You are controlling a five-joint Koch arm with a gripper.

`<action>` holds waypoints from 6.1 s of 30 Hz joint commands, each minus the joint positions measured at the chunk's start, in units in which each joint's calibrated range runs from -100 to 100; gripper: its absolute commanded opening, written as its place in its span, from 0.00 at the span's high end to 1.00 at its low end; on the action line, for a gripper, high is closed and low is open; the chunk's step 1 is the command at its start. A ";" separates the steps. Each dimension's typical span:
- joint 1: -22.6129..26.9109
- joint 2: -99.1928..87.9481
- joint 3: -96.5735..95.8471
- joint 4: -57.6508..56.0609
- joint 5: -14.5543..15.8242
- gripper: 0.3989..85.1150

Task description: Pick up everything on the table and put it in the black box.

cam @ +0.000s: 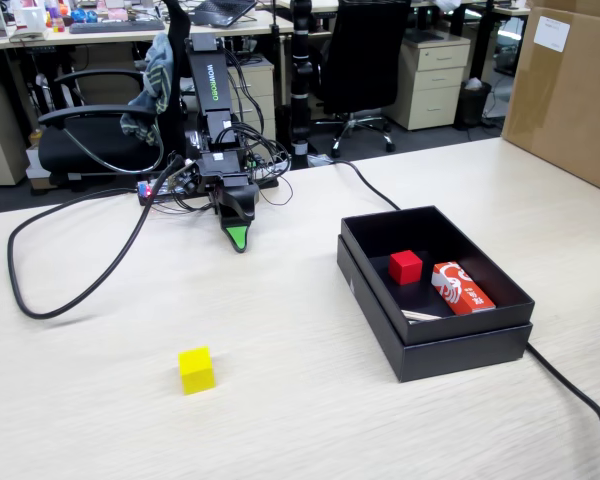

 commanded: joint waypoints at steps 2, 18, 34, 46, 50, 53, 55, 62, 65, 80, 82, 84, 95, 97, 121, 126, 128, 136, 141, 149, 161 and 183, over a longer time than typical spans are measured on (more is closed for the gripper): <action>0.00 0.53 -0.75 -1.89 -0.20 0.42; 0.00 0.53 -0.75 -1.89 -0.20 0.42; 0.05 0.53 -0.84 -1.89 -0.20 0.42; 0.54 0.53 -0.75 -1.89 0.20 0.44; 0.54 0.53 -0.57 -1.89 0.24 0.44; 0.34 0.53 -0.02 -2.93 0.34 0.44; 0.15 0.53 2.06 -6.12 0.39 0.44; -0.59 1.45 19.74 -26.86 0.49 0.44; -0.73 4.43 28.90 -33.08 0.73 0.44; -3.47 41.49 84.66 -68.85 0.54 0.44; -4.64 48.38 91.37 -69.11 -0.29 0.44; -5.67 55.49 97.26 -69.11 -1.32 0.44; -8.16 98.75 128.08 -66.25 -3.96 0.44; -8.16 103.80 131.44 -65.82 -3.86 0.44; -7.96 129.73 145.04 -62.45 -3.86 0.44; -8.11 131.22 146.13 -62.45 -3.91 0.44; -8.11 131.45 146.03 -62.45 -3.91 0.45; -8.16 132.60 145.58 -62.45 -4.10 0.51; -8.55 132.94 146.22 -62.45 -4.20 0.59; -8.74 133.06 146.22 -62.45 -4.35 0.73; -8.79 132.94 145.40 -62.63 -4.05 0.99; 6.69 53.20 110.22 -63.58 4.59 0.99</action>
